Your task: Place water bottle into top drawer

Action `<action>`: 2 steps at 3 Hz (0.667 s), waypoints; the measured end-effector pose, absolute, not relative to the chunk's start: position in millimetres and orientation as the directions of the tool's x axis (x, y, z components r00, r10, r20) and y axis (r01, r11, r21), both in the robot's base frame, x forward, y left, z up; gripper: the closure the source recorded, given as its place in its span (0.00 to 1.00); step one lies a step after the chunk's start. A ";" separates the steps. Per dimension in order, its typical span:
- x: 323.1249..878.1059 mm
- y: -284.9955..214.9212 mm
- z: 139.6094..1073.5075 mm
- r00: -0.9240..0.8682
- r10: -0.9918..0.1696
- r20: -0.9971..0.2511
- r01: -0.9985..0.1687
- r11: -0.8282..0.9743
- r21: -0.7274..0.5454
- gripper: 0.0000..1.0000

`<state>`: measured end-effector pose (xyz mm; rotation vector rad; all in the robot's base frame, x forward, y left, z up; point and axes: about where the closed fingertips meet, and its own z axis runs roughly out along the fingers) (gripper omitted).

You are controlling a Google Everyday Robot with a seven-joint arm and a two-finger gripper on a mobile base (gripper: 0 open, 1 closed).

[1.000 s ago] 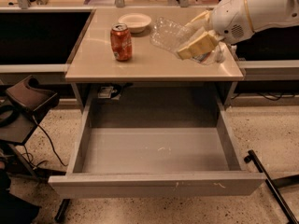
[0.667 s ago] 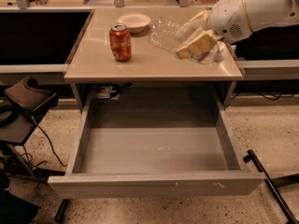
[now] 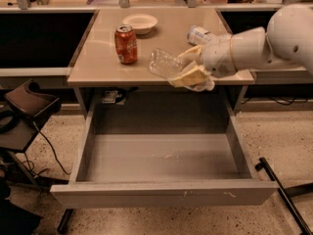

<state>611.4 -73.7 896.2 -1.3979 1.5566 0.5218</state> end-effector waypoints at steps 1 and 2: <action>620.4 -56.6 840.8 0.111 -0.428 -0.897 -0.941 0.246 -0.234 1.00; 620.6 -50.7 800.6 0.087 -0.374 -0.923 -0.953 0.237 -0.186 1.00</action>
Offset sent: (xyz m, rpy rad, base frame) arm 0.0090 0.0231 -0.1452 0.2330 0.0958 0.0719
